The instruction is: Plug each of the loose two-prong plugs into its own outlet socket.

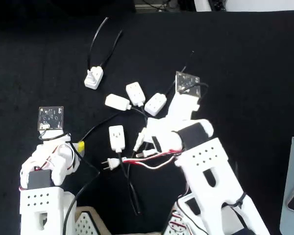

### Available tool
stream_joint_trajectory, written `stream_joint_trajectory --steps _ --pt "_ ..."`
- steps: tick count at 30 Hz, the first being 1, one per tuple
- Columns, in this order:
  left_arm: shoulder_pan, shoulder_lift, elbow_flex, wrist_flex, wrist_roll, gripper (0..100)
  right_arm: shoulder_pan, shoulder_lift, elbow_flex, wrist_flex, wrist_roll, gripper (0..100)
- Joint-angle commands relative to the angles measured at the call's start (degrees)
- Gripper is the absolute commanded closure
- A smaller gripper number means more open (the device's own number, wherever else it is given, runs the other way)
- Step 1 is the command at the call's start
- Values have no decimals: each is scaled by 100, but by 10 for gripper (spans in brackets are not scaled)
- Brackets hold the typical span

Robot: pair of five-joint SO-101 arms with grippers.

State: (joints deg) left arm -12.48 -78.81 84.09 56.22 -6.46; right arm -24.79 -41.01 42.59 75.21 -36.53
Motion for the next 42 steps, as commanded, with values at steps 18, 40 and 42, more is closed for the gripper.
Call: stream_joint_trajectory --steps 18,40,42 --pt "-57 -62 -57 -114 -35 762 -422 2475 -567 -44 -695 751" --pt "-57 -62 -57 -114 -35 762 -404 4171 -1033 -281 -721 985" --pt "-57 -62 -57 -114 -44 762 -404 3890 -1033 -88 -484 988"
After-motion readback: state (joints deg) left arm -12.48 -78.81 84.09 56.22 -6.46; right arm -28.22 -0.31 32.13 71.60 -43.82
